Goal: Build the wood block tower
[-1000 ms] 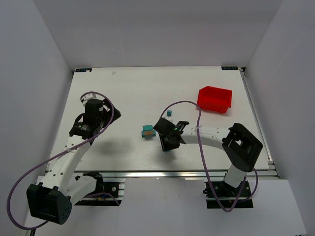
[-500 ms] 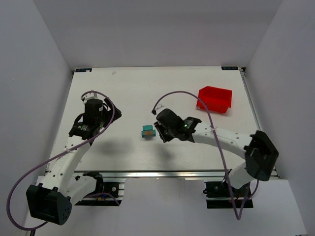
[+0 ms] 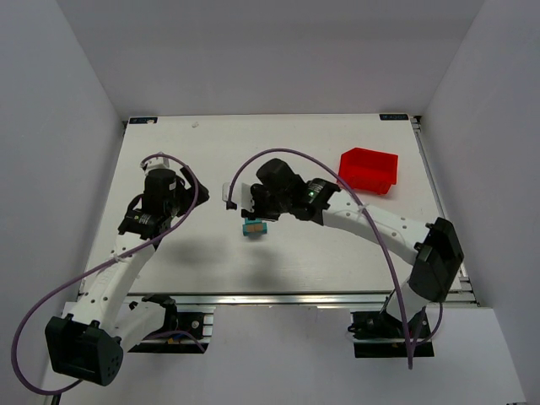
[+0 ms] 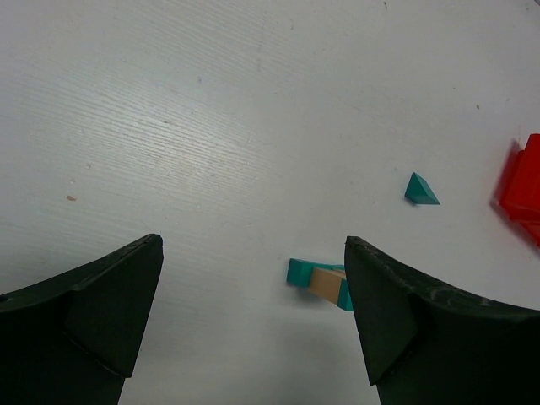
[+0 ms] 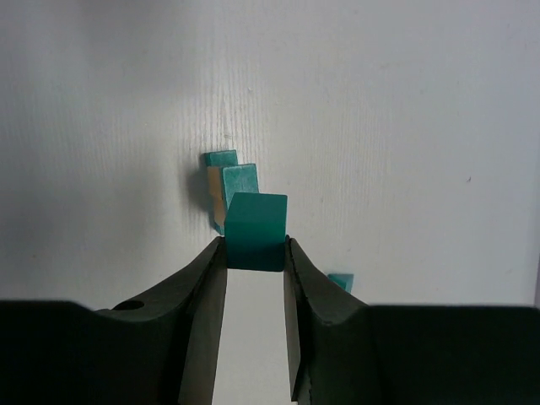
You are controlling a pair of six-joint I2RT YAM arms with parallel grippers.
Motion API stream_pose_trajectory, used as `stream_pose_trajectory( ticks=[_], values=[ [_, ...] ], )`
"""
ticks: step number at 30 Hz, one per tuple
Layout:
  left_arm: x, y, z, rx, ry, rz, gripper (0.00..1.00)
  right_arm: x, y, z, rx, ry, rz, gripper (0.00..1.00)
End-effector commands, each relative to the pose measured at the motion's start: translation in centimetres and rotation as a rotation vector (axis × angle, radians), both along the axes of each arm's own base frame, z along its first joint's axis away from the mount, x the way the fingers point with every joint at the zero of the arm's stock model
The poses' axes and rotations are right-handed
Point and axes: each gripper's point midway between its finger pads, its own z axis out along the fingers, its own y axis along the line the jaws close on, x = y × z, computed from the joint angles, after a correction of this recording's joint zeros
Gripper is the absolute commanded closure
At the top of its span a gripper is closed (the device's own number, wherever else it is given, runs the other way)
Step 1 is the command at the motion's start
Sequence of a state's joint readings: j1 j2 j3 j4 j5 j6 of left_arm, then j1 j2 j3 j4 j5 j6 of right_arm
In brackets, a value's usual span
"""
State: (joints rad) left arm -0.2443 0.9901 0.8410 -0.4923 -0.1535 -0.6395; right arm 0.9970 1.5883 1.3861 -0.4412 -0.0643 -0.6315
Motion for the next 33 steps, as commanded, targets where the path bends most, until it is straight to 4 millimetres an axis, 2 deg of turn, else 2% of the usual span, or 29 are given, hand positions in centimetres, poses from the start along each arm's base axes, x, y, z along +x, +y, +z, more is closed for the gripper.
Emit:
stream_pose_trajectory(
  ticks=[1,2,3,4,6,9,17,22,28,33],
  values=[
    [0.3,0.2,0.5,0.017,-0.023,-0.003,0.02,-0.9,1.1,0.4,-0.069,-0.051,0.266,0.82],
    [0.3,0.1,0.4,0.019,-0.021,-0.003,0.02,-0.8,1.2,0.1,-0.088,-0.045,0.274,0.82],
    [0.3,0.3,0.4,0.024,-0.020,0.006,0.02,-0.4,1.6,0.9,-0.088,-0.055,0.273,0.82],
    [0.4,0.4,0.3,0.028,-0.016,0.007,0.02,-0.3,1.5,-0.4,-0.130,-0.021,0.272,0.82],
    [0.4,0.5,0.0,0.034,-0.005,0.014,0.02,0.0,1.5,-0.3,-0.150,-0.010,0.277,0.82],
    [0.5,0.5,-0.2,0.038,0.000,0.015,0.02,0.6,1.4,-1.7,-0.199,0.006,0.263,0.81],
    [0.8,0.6,-0.8,0.045,0.018,0.020,0.02,1.7,0.8,-2.8,-0.227,0.063,0.149,0.80],
    [1.0,0.5,-0.9,0.047,0.029,0.016,0.02,1.6,0.4,-3.9,-0.251,0.084,0.156,0.80],
    [1.0,0.5,-1.2,0.048,0.032,0.013,0.02,1.3,0.5,-4.2,-0.255,0.107,0.205,0.77],
    [1.0,0.5,-1.2,0.047,0.030,0.012,0.02,1.8,1.0,-4.3,-0.244,0.105,0.193,0.77]
  ],
)
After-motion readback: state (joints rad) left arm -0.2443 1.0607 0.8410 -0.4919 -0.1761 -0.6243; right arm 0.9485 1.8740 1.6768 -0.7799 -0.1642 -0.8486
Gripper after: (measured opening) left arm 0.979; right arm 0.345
